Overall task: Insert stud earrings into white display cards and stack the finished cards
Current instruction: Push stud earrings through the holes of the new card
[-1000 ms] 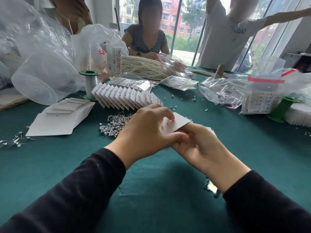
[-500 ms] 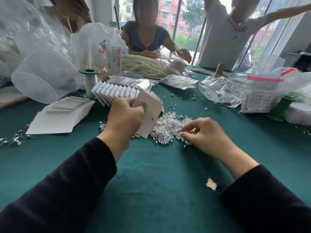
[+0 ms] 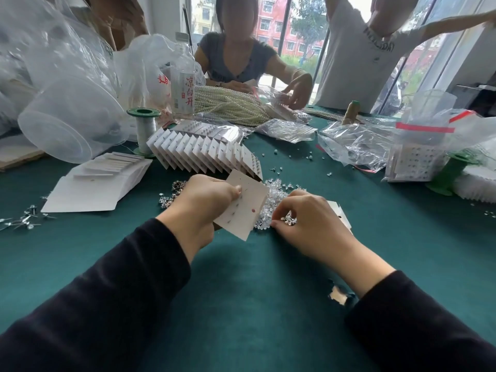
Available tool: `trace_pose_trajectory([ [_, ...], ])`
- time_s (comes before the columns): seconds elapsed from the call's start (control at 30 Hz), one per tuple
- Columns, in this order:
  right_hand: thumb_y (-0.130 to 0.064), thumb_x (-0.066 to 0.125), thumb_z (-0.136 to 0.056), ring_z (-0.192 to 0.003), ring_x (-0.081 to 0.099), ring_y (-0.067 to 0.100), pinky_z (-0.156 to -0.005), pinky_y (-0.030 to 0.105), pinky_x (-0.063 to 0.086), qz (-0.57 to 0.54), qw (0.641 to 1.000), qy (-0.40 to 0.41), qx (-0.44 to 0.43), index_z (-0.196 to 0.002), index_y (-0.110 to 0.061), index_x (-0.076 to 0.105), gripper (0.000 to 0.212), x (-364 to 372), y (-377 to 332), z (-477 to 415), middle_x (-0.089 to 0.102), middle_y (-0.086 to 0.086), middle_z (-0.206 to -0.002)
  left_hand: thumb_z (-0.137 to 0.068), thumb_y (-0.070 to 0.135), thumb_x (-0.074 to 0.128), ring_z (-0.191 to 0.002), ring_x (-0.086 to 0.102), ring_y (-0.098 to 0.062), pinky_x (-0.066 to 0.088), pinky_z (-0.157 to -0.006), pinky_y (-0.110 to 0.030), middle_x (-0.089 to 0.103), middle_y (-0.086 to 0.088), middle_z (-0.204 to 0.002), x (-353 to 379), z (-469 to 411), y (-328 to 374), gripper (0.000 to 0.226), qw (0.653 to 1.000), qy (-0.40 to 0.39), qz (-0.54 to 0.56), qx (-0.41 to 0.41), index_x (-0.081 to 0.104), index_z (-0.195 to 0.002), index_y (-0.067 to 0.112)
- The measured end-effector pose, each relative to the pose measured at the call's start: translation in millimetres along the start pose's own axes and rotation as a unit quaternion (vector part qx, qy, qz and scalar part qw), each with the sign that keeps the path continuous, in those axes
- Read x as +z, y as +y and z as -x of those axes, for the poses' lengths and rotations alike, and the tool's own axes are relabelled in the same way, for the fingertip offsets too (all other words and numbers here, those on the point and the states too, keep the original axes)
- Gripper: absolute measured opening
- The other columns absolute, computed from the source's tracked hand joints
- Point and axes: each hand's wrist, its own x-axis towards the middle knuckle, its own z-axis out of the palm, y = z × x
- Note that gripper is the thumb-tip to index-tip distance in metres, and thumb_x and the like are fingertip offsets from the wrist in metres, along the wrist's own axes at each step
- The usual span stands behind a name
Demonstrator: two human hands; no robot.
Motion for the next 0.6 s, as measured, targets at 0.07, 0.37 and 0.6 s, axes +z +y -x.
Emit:
trace_pose_trajectory([
  [0.07, -0.017, 0.063, -0.079, -0.075, 0.045, 0.012, -0.063, 0.016, 0.023, 0.01, 1.0, 0.006, -0.006, -0.078, -0.015, 0.07, 0.007, 0.7, -0.9, 0.1, 0.049, -0.01, -0.074, -0.084, 0.003, 0.062, -0.068, 0.06, -0.024, 0.053, -0.073, -0.039, 0.061, -0.013, -0.078, 1.3, 1.0, -0.2, 0.013, 1.0, -0.013, 0.009, -0.02, 0.057, -0.072, 0.005],
  [0.37, -0.012, 0.067, -0.077, -0.064, 0.054, 0.014, -0.062, 0.017, 0.033, -0.055, 0.989, 0.129, 0.045, -0.072, -0.013, 0.07, 0.006, -3.3, 5.2, -2.4, 0.063, -0.001, -0.069, -0.081, 0.003, 0.064, -0.083, 0.063, -0.029, 0.053, -0.071, -0.039, 0.064, -0.019, -0.097, 4.9, -1.6, -5.1, 0.022, 0.997, -0.031, -0.003, -0.072, 0.057, -0.101, -0.003],
  [0.6, -0.013, 0.067, -0.078, -0.055, 0.054, -0.004, -0.057, 0.002, 0.038, -0.141, 0.973, 0.167, 0.075, -0.072, -0.018, 0.069, 0.007, -1.7, 1.9, -2.4, 0.059, -0.016, -0.059, -0.083, 0.002, 0.062, -0.078, 0.065, -0.03, 0.054, -0.076, -0.04, 0.066, -0.021, -0.091, 11.4, -1.5, -12.1, 0.011, 0.997, -0.035, -0.041, -0.049, 0.059, -0.091, -0.005],
])
